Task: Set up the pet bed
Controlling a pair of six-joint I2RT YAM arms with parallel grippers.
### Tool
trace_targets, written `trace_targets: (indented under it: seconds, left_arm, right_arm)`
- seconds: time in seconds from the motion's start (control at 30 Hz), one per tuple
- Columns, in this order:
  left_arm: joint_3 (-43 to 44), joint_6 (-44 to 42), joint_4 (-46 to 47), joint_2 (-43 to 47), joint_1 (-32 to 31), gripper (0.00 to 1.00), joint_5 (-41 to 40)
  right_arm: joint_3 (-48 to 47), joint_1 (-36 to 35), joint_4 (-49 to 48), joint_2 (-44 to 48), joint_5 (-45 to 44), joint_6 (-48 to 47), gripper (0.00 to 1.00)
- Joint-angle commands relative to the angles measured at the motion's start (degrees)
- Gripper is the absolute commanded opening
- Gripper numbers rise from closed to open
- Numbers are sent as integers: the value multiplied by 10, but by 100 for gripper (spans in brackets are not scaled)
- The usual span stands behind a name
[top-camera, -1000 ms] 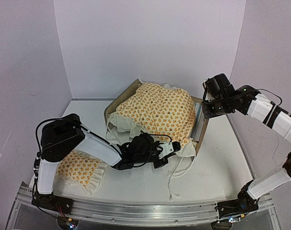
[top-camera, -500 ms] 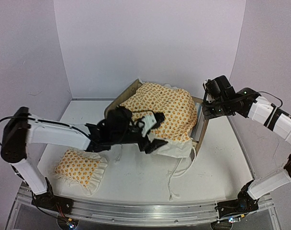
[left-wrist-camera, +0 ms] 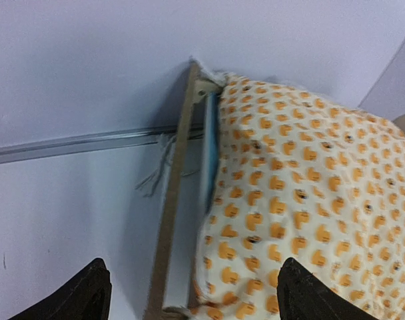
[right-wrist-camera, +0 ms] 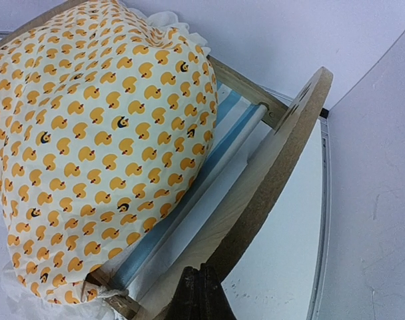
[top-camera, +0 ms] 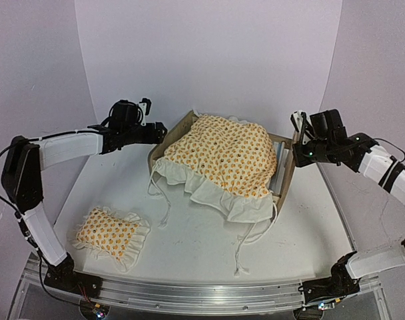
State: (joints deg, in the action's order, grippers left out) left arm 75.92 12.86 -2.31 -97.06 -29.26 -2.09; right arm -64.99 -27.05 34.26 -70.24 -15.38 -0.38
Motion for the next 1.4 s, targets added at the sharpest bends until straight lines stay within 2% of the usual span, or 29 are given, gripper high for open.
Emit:
trace_targets:
  seconds: [0.0, 0.07, 0.13, 0.23, 0.27, 0.4, 0.53, 0.6, 0.8, 0.97, 1.03, 1.1, 1.23, 1.3, 1.37]
  left_arm:
    - [109, -4, -55, -88, 24, 86, -18]
    - [148, -16, -63, -124, 26, 85, 17]
    - [174, -10, -73, -158, 28, 85, 19]
    - [172, 6, -79, -182, 31, 82, 51]
    - [166, 10, -79, -183, 31, 80, 71]
    - [113, 45, -49, -169, 31, 68, 177]
    - [41, 95, -2, -139, 28, 58, 250]
    - [-1, 128, 29, -119, 17, 55, 288]
    - [-58, 152, 56, -21, -25, 57, 317]
    - [-55, 134, 36, 63, -26, 70, 303]
    - [-41, 113, 4, 77, -25, 81, 249]
    - [-32, 100, -13, 77, -16, 87, 183]
    - [14, 72, -46, 21, 6, 87, 147]
    - [34, 59, -56, -14, 6, 84, 164]
    - [43, 62, -56, -39, 6, 79, 189]
  right_arm:
    - [43, 19, 33, 8, 50, -43, 0]
    - [48, 24, 33, 10, 40, -35, 0]
    - [44, 38, 33, 12, 41, -14, 0]
    - [24, 53, 41, 0, 18, 35, 0]
    - [12, 55, 50, -6, 8, 46, 4]
    - [-48, 55, 92, -44, -12, 87, 38]
    - [-111, 55, 133, -84, -41, 98, 50]
    - [-139, 55, 143, -111, -59, 95, 62]
    - [-217, 57, 146, -176, -125, 115, 87]
    - [-280, 83, 150, -206, -142, 100, 95]
    - [-310, 84, 163, -214, -174, 91, 96]
    - [-332, 83, 179, -216, -215, 74, 98]
    - [-376, 84, 231, -231, -248, 64, 98]
    - [-377, 85, 237, -231, -256, 59, 98]
    - [-384, 95, 235, -244, -225, 54, 98]
